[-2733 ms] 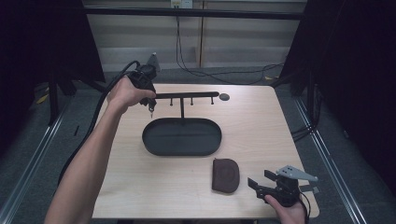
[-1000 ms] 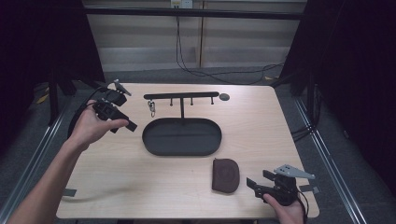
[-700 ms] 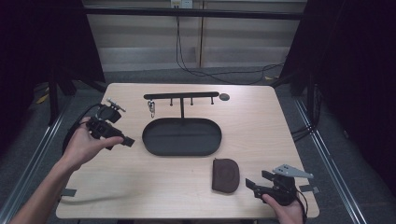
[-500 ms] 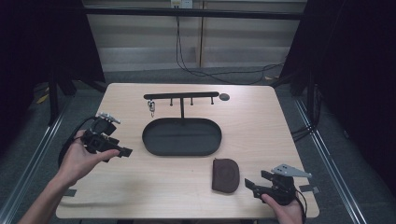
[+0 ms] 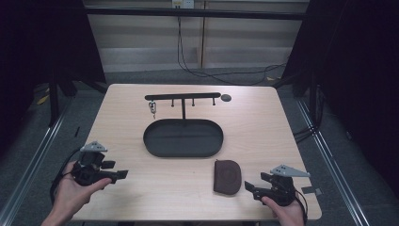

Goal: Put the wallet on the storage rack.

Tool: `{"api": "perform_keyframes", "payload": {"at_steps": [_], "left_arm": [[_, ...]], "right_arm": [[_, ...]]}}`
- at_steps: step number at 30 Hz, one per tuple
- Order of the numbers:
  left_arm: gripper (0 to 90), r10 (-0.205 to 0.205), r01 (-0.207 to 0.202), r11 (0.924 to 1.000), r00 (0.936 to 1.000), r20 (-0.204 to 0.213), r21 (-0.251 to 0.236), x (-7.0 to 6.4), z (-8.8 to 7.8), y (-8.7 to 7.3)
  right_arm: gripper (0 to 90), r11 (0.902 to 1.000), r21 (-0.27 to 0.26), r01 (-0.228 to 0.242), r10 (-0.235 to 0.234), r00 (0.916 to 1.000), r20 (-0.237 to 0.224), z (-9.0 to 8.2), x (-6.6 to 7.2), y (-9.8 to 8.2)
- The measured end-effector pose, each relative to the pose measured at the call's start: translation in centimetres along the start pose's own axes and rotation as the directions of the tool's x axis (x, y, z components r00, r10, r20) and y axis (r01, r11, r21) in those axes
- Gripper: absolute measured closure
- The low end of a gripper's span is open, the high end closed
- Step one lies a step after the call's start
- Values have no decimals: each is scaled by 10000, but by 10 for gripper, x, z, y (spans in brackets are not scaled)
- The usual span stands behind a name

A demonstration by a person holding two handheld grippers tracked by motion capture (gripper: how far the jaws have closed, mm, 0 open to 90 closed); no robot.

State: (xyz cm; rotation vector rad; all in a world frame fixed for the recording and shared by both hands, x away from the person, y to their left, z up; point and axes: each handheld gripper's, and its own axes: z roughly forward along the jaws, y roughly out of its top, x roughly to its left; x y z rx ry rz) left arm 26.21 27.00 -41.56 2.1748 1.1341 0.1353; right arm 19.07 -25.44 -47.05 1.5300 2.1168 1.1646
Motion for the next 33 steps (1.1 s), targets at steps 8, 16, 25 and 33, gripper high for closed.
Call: {"api": "perform_keyframes", "payload": {"at_steps": [8, 16, 25, 33], "left_arm": [[344, -674, 715, 9955, 9955, 662, -622, -6, 12, -27], [305, -46, 69, 9990, 9987, 515, -439, -23, 16, -46], [274, 277, -263, 9995, 9963, 818, -183, -30, 30, -58], [277, 831, -819, 9965, 9906, 1088, -159, -32, 33, -55]], "right_arm": [[257, 9984, 416, -387, 413, 9971, -638, 3, 3, 10], [293, 9960, 803, -399, 482, 9935, -1036, 8, 4, 25], [291, 9726, 2293, -392, 643, 9926, -1032, 33, 12, 46], [247, 9202, 3911, -141, 311, 9988, -372, 48, 19, 75]]}}
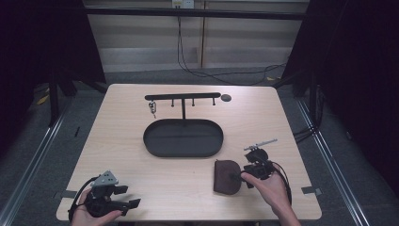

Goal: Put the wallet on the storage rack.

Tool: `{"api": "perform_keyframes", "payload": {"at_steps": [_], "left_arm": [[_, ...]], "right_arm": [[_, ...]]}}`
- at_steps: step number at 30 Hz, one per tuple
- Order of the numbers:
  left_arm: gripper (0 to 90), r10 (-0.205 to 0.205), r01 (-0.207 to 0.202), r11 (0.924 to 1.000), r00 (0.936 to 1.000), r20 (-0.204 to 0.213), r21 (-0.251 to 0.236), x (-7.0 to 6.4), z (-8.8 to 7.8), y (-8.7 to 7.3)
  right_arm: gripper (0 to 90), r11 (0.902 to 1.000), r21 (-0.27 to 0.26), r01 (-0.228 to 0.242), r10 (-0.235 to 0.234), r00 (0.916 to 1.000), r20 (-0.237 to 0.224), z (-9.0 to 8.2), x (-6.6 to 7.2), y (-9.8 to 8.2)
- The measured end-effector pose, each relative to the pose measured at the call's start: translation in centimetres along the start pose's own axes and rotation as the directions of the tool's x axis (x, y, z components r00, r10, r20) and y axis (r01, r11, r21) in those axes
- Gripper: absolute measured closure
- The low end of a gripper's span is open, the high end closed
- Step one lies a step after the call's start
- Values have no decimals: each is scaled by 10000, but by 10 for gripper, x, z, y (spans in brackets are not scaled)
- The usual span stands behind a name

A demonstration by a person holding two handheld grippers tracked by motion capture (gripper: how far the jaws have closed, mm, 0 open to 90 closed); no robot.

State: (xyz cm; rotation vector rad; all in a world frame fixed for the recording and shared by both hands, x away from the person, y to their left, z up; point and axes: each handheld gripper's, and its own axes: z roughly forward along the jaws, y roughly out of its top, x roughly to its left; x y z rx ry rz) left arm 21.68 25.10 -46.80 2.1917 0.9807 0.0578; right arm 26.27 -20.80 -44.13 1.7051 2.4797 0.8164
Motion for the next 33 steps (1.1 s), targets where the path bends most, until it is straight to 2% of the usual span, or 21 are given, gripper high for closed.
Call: {"api": "perform_keyframes", "payload": {"at_steps": [5, 10, 15, 19, 26, 29, 33], "left_arm": [[277, -60, 60, 9999, 10000, -12, 140, 5, 2, 2], [278, -165, 165, 9998, 9999, -24, 89, 5, 3, 2], [276, -56, 54, 9999, 9999, 111, 127, 5, 3, 2], [276, 129, -131, 9998, 9998, 172, 120, 3, 3, 2], [275, 172, -173, 9997, 9998, 78, 151, 4, 1, 2], [276, 106, -107, 9999, 9999, 102, 96, 4, 2, 2], [276, 120, -121, 9999, 9999, 105, 83, 3, 2, 2]], "right_arm": [[200, 9950, 905, 434, -460, 9986, 271, 6, 3, 18], [189, 9865, 1581, 425, -513, 9973, 521, 16, 7, 33], [197, 9819, 1872, 294, -441, 9962, 750, 27, 5, 40], [211, 9812, 1896, 361, -533, 9949, 861, 34, 4, 41], [187, 9775, 2104, 121, -268, 9974, 669, 40, 2, 44], [204, 9766, 2146, 164, -290, 9980, 556, 41, 0, 44], [228, 9734, 2291, -77, 9, 9996, 297, 43, 0, 46]]}}
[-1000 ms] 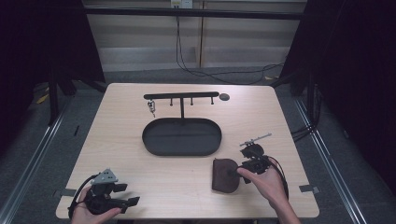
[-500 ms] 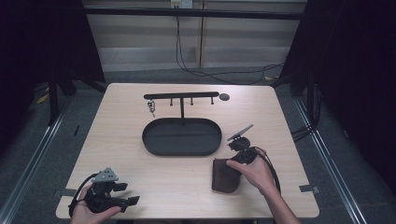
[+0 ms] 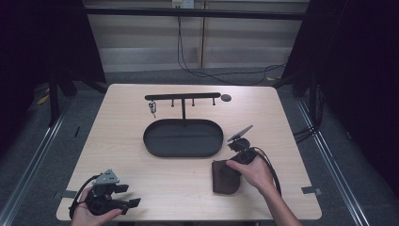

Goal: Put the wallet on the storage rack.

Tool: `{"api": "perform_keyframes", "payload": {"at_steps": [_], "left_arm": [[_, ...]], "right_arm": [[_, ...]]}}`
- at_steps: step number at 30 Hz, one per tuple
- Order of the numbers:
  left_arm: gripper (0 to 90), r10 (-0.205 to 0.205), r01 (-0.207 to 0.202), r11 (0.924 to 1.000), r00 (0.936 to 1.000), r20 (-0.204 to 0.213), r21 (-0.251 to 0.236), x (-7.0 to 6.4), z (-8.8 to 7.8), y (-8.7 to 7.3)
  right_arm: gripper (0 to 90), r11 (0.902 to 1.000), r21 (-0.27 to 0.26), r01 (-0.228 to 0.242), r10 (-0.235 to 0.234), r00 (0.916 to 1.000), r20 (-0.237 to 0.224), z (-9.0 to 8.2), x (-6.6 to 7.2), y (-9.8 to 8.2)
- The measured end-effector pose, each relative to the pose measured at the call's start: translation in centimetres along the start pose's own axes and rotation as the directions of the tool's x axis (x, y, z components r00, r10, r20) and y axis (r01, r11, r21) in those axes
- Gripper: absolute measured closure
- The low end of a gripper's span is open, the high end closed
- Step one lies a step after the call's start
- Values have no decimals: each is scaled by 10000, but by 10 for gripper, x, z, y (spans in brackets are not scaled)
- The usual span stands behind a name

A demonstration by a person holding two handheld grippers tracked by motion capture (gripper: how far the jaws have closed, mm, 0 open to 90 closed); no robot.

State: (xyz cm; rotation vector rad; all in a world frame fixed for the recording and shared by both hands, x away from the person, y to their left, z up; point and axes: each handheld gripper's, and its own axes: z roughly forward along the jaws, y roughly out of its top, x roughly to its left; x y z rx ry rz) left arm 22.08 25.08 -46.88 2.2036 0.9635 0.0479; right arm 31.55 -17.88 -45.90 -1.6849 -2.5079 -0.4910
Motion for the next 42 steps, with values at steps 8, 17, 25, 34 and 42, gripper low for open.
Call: {"api": "perform_keyframes", "payload": {"at_steps": [8, 17, 25, 34, 42], "left_arm": [[275, -90, 90, 9999, 10000, 28, -72, 1, -1, 0], [275, -77, 77, 10000, 10000, -7, -53, 1, -2, 0], [275, -112, 113, 9999, 9999, 9, -92, 1, -2, -1], [232, -285, 292, 9989, 9994, 194, -366, 3, -4, -1], [171, 50, -31, 9994, 9986, 526, -352, 3, -4, -1]], "right_arm": [[353, 10000, 68, -57, 63, 9965, -832, 3, 1, 4], [478, 10000, -56, -44, 42, 9995, -324, -3, 9, 5], [674, 9997, -219, -113, 113, 9999, -23, -15, 16, 12], [779, 9999, -149, -34, 32, 9999, -150, -25, 20, 17], [809, 9999, -86, 128, -129, 9999, -92, -35, 23, 19]]}}
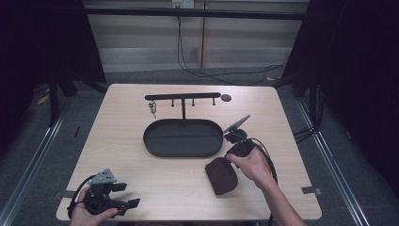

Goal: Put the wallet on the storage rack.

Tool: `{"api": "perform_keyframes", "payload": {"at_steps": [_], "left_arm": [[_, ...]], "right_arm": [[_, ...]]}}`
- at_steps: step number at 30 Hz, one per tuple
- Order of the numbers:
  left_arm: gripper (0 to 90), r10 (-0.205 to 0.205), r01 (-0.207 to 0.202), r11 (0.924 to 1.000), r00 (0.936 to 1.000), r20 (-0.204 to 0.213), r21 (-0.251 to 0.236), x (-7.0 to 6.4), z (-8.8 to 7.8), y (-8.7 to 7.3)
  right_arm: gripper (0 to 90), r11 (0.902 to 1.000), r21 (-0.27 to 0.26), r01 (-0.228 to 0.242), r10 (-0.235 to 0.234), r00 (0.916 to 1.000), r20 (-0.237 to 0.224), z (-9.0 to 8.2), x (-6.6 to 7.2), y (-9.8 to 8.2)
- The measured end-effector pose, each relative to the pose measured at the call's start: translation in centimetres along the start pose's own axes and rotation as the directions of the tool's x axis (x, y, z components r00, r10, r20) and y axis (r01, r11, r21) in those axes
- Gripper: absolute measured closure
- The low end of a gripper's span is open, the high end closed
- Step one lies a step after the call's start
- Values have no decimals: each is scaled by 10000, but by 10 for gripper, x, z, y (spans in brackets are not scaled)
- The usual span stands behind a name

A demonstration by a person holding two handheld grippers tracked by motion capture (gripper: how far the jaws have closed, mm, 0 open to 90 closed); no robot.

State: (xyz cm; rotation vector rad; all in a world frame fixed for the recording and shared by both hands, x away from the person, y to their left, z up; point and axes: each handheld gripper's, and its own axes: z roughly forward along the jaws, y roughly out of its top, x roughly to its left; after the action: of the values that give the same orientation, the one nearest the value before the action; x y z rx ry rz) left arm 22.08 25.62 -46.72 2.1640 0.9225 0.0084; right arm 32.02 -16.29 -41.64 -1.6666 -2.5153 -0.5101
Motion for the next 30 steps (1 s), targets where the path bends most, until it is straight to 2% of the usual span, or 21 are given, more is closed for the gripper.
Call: {"api": "perform_keyframes", "payload": {"at_steps": [7, 10, 17, 20, 25, 30], "left_arm": [[164, 183, -178, 9996, 9996, 213, -232, 2, -3, -1], [163, 162, -160, 9997, 9998, 75, -164, 2, -3, -2], [164, 278, -278, 9996, 9996, 72, -64, 3, -3, -2], [164, 287, -287, 9995, 9996, 7, -134, 2, -3, -2], [164, 282, -283, 9995, 9996, -43, -119, 3, -3, -3], [164, 236, -237, 9996, 9997, -67, -141, 3, -3, -3]], "right_arm": [[839, 9999, -35, 107, -106, 9996, 271, -16, 1, 4], [842, 9999, -37, 99, -99, 9998, 185, -19, 1, 5], [843, 9995, 262, 191, -205, 9982, 560, -26, 3, 9], [843, 9996, 216, 179, -193, 9978, 633, -30, 4, 11], [843, 9997, 244, 77, -103, 9941, 1083, -40, 2, 13], [843, 10000, 72, 17, -26, 9926, 1216, -50, 1, 13]]}}
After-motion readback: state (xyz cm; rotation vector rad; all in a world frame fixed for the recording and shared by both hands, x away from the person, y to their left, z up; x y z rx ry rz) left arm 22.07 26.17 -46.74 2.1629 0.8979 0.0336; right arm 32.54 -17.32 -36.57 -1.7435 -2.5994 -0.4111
